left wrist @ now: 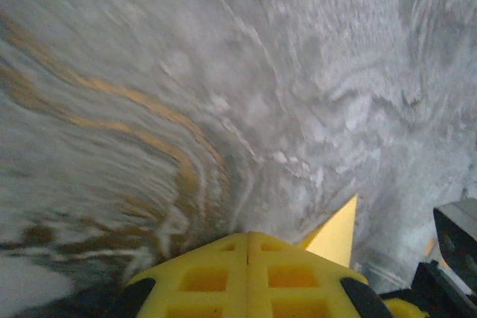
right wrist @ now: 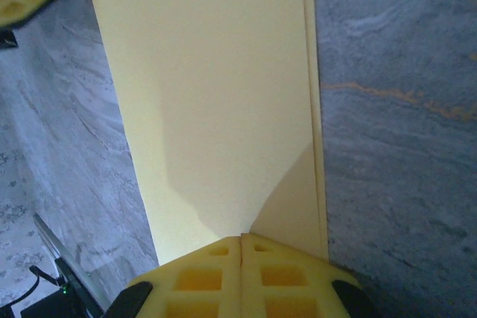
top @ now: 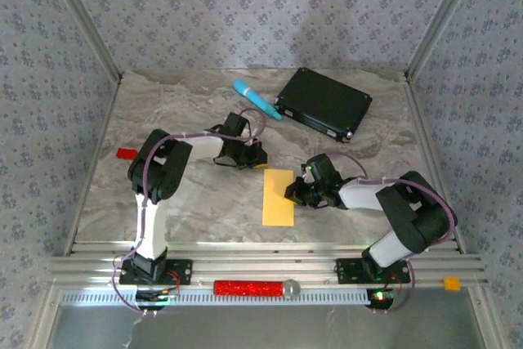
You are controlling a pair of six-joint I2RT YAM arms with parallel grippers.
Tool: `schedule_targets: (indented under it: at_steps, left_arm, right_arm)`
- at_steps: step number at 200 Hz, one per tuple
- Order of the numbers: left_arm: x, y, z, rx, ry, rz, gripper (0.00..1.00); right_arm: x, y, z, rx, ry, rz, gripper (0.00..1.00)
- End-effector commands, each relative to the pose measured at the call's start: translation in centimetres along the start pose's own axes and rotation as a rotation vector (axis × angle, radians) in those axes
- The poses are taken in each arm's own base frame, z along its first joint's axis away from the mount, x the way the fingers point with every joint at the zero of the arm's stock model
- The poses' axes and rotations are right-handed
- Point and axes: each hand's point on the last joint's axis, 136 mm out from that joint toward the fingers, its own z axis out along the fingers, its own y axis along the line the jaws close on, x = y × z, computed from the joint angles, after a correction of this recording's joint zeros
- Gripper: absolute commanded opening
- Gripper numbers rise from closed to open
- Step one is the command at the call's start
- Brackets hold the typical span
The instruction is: Fold a paper plane with a square sheet of paper (pick it up from the middle)
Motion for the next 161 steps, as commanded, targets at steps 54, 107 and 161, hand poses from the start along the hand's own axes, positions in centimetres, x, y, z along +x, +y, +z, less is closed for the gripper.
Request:
schedule_targets:
  at_steps: [54, 107, 161]
  left_arm:
    - [0.7, -4.1, -6.1, 0.02, -0.103, 0.049, 0.09]
    - [3.6, -5.5, -4.5, 0.066, -0.024, 0.053, 0.1]
    - [3.9, -4.6, -1.5, 0.06, 0.036, 0.047, 0.1]
  right_arm:
    - [0.8, -3.0, 0.2, 0.18, 0.098, 0.013, 0.0]
    - [-0.2, 1.2, -4.6, 0.09, -0.045, -0.027, 0.24]
    - [2.7, -0.7, -6.8, 0.081, -0.03, 0.035, 0.5]
